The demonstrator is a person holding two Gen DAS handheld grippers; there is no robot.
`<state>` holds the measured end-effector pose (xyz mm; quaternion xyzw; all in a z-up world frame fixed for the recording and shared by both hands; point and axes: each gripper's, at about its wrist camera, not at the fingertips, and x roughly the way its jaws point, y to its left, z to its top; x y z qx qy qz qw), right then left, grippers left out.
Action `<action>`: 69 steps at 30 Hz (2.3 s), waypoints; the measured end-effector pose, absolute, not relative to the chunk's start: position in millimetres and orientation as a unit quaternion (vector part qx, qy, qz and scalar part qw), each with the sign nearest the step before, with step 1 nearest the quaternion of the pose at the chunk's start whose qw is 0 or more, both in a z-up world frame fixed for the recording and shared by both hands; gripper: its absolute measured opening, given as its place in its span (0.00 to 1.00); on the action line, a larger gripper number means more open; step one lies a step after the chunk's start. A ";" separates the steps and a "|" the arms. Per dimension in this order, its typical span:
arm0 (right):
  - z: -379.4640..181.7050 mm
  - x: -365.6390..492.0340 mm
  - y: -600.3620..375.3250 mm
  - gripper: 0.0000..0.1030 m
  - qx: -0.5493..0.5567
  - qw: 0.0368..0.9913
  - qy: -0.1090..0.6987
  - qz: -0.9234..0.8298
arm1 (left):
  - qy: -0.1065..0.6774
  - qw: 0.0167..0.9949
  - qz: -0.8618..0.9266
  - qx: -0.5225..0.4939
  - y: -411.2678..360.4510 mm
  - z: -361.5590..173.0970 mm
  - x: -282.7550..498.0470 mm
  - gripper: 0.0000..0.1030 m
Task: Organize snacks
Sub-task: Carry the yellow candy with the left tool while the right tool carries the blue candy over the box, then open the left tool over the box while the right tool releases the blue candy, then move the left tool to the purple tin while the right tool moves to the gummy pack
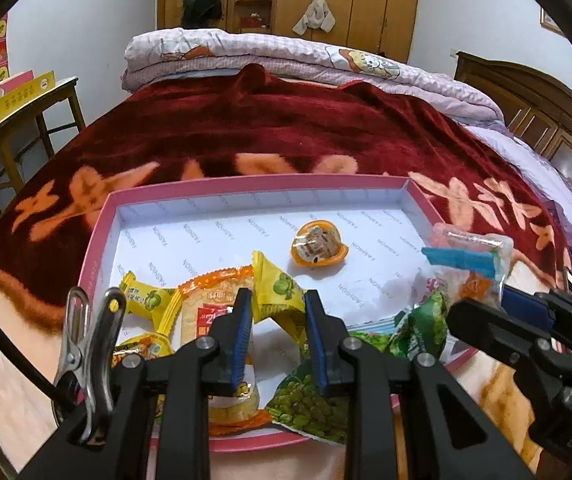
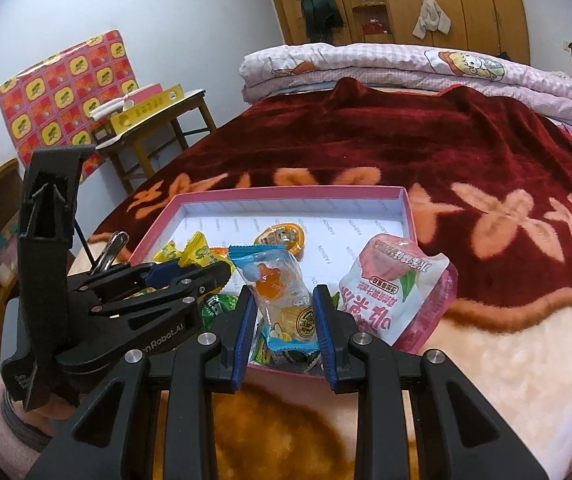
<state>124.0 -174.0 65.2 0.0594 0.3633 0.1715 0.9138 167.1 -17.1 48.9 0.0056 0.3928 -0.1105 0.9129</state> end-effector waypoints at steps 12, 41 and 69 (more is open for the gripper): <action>57.9 134.6 -171.6 0.29 0.057 0.911 0.375 0.165 | 0.394 0.912 -0.111 0.005 -15.4 49.8 168.6 0.31; 59.3 136.8 -171.1 0.56 0.075 0.910 0.371 0.167 | 0.397 0.912 -0.103 0.004 -9.5 49.2 164.9 0.40; 67.3 103.8 -169.9 0.64 0.077 0.911 0.364 0.179 | 0.378 0.921 -0.096 0.007 -0.9 77.7 121.6 0.51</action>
